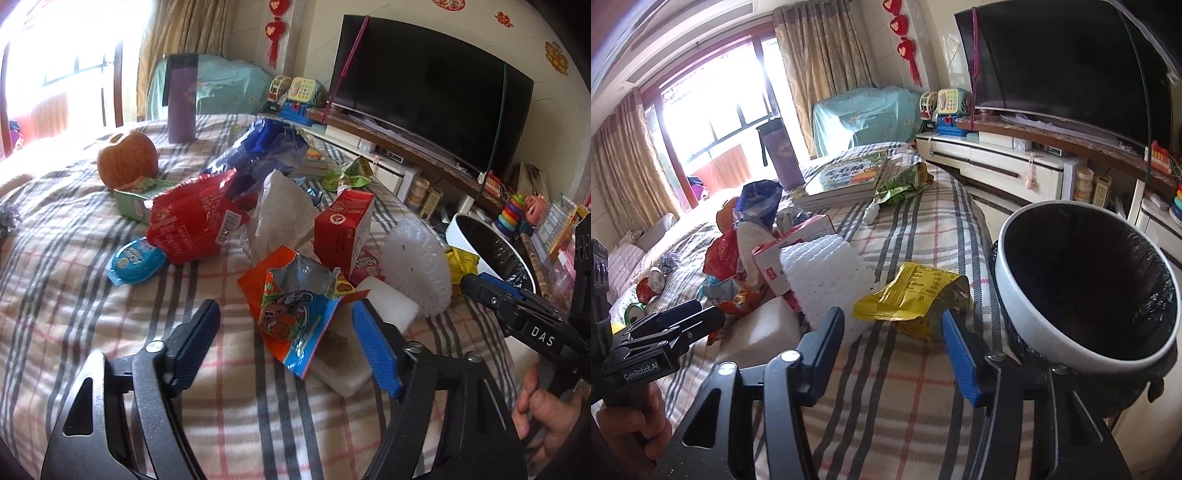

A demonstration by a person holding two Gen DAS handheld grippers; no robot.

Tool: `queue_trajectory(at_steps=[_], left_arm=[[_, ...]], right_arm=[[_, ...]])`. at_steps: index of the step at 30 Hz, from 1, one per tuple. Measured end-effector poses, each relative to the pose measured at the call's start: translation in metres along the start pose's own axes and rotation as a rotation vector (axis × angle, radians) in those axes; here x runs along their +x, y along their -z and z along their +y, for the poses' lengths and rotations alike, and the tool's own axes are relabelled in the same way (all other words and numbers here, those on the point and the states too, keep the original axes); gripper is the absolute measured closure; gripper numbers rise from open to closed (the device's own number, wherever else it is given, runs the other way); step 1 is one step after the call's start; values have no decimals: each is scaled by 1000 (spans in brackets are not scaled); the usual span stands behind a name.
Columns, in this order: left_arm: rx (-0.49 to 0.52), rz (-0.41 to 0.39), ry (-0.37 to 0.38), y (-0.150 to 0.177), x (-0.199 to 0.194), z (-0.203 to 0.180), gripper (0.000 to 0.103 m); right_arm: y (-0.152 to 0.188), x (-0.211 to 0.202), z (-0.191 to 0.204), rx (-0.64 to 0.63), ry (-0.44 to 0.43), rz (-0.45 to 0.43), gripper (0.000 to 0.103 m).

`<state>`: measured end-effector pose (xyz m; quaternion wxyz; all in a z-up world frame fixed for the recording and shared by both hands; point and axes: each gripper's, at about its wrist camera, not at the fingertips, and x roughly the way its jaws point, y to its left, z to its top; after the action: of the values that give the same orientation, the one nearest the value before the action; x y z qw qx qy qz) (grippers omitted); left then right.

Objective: Collect trash
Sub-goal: 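Grasp the orange snack bag with the left tool while the right tool grasps the yellow snack bag, then carry the orange bag in the left tool while the right tool carries the yellow bag over the bin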

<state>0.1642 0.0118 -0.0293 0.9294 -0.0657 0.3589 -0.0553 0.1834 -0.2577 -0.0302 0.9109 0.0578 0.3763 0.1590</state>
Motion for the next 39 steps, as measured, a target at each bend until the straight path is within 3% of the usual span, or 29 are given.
queue_trajectory(at_steps=[2, 4, 9, 23, 39], left_arm=[[-6, 25, 15, -1, 8, 2, 44], [-8, 47, 38, -1, 14, 3, 63], [-5, 40, 67, -1, 13, 3, 80], [24, -45, 62, -3, -25, -5, 85], [114, -52, 177, -9, -36, -70, 85]], right_arm=[[0, 5, -3, 11, -9, 16, 65], [0, 8, -5, 22, -20, 27, 74], [-1, 5, -5, 16, -39, 9, 76], [-1, -24, -2, 14, -57, -40, 82], [1, -55, -27, 52, -29, -82, 84]])
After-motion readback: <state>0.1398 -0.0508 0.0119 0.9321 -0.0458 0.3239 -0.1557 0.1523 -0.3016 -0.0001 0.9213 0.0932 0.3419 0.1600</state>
